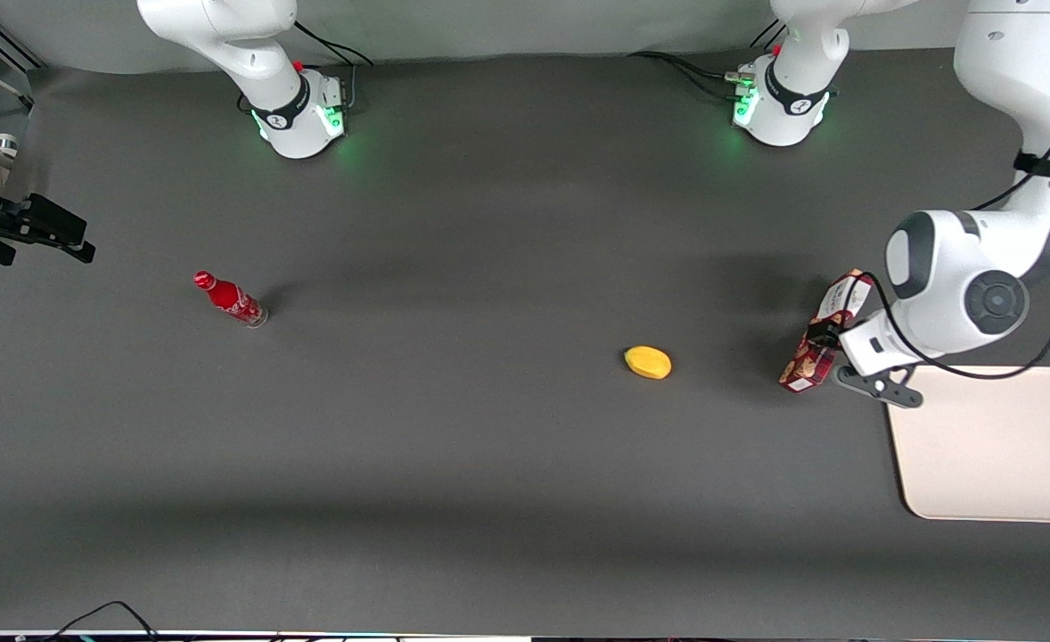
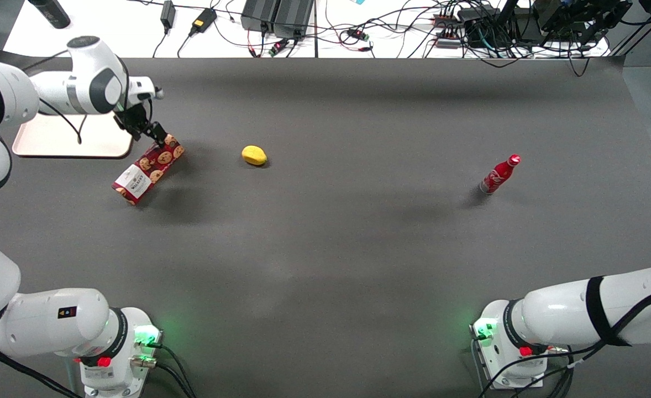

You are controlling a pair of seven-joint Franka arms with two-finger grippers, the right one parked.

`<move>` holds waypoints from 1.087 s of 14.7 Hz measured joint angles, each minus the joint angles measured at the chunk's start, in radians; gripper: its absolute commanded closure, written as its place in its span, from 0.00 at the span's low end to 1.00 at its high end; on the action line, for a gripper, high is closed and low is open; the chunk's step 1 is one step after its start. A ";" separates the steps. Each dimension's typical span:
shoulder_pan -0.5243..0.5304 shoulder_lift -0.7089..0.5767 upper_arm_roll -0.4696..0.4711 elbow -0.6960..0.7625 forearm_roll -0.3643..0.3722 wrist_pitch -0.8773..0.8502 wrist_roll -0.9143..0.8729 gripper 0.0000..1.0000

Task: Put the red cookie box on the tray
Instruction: 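Move the left gripper down over the red plaid shortbread box, then close the left gripper on the end of the shortbread box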

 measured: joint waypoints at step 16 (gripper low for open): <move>0.023 -0.006 0.012 -0.126 0.004 0.119 0.139 1.00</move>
